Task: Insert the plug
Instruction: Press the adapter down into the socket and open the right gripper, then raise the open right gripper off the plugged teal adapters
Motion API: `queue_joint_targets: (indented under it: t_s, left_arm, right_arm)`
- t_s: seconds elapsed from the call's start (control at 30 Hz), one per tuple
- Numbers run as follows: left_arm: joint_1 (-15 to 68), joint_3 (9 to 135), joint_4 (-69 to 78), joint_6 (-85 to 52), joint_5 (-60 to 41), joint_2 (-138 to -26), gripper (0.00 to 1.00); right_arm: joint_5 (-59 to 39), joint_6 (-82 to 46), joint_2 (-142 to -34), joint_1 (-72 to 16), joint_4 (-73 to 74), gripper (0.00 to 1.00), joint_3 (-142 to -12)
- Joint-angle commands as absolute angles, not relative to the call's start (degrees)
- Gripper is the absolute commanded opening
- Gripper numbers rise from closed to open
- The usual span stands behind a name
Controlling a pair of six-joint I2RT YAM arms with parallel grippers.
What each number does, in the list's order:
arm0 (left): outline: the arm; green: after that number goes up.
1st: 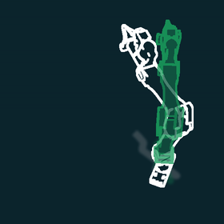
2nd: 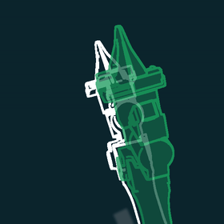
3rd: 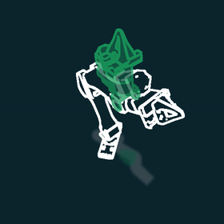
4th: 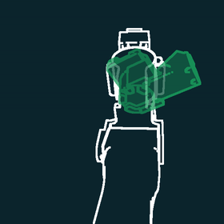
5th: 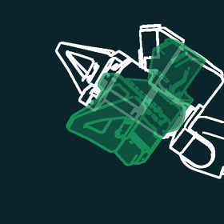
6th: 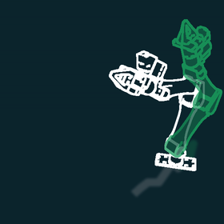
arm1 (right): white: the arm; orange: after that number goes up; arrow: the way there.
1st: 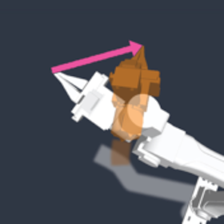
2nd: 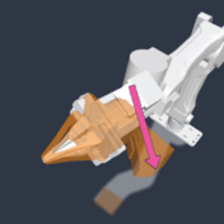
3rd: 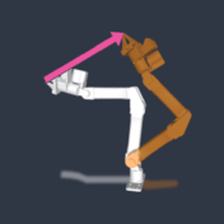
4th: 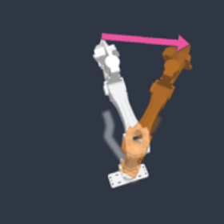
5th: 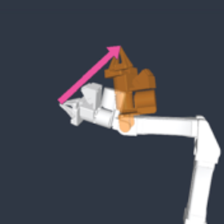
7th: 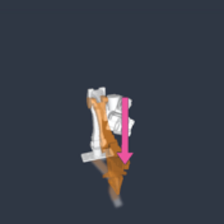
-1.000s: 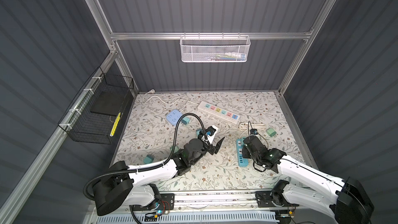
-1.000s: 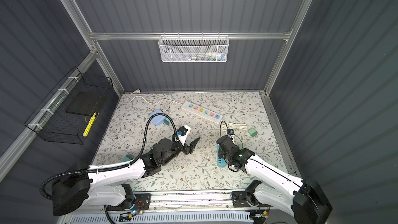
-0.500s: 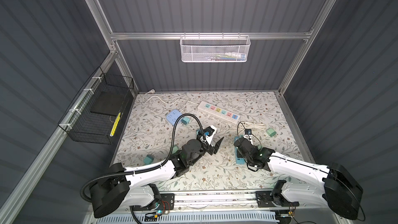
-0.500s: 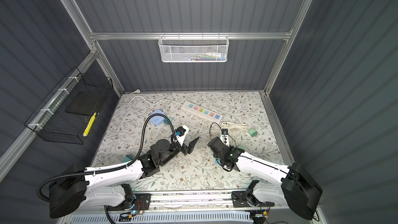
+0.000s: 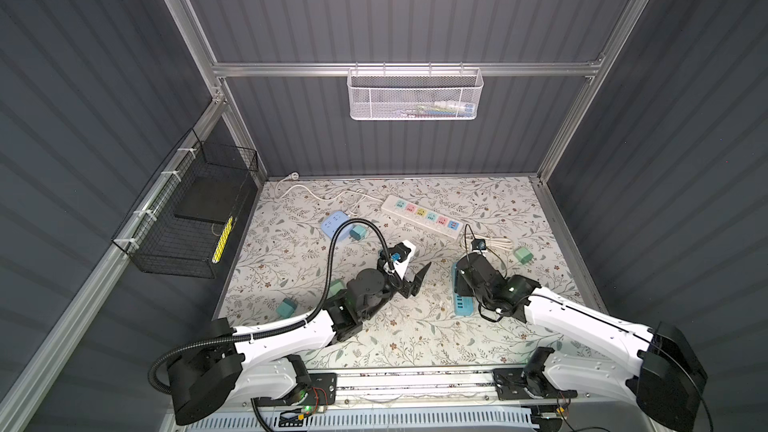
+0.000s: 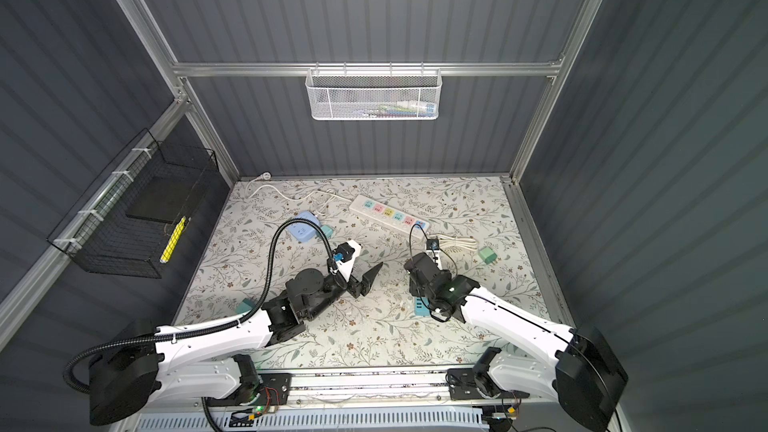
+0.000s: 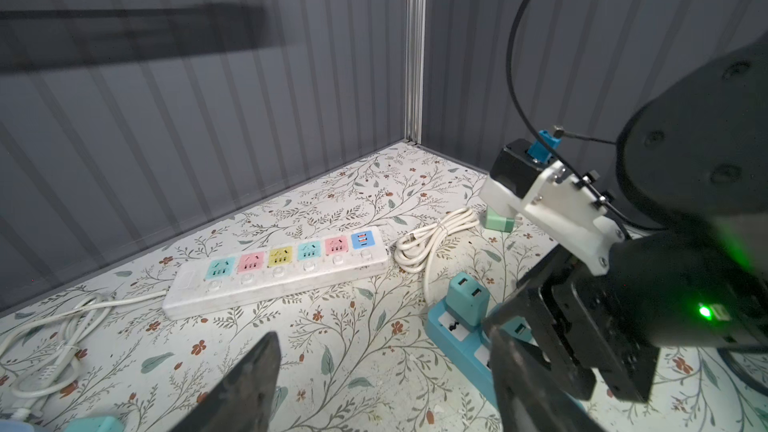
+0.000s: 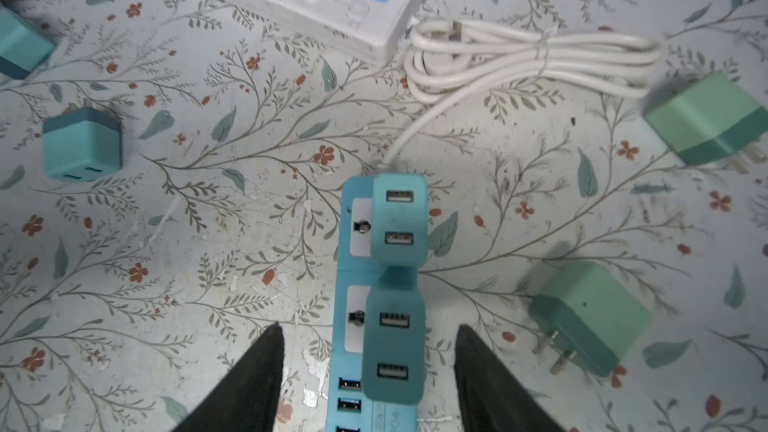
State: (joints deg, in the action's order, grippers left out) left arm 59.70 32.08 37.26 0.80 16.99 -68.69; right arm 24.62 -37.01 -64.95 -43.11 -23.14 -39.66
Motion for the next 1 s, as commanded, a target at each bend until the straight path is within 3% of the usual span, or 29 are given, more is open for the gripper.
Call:
queue_joint_targets:
  t_s: [0.0, 0.27, 0.77, 0.83, 0.97]
  left_arm:
    - [59.8, 32.0, 36.9, -0.3, 18.1, -67.1, 0.80]
    - [59.8, 31.9, 36.7, -1.1, 18.5, -67.1, 0.81]
    - [59.8, 31.2, 37.4, -1.5, 18.7, -67.9, 0.81]
    - [59.8, 31.4, 37.5, -1.6, 18.7, -68.0, 0.81]
    - [59.8, 31.8, 36.6, -1.8, 18.7, -67.3, 0.81]
  right_arm:
    - [22.7, -35.2, -62.6, -41.4, -26.9, 0.69, -41.0]
    - [16.3, -36.7, -60.5, -35.2, -26.0, 0.66, -37.6]
    - [14.6, -40.2, -60.6, -32.3, -24.0, 0.57, -31.0]
    - [14.3, -39.5, -60.1, -32.3, -24.8, 0.59, -32.3]
    - [13.5, -38.4, -60.4, -33.5, -28.2, 0.77, -36.8]
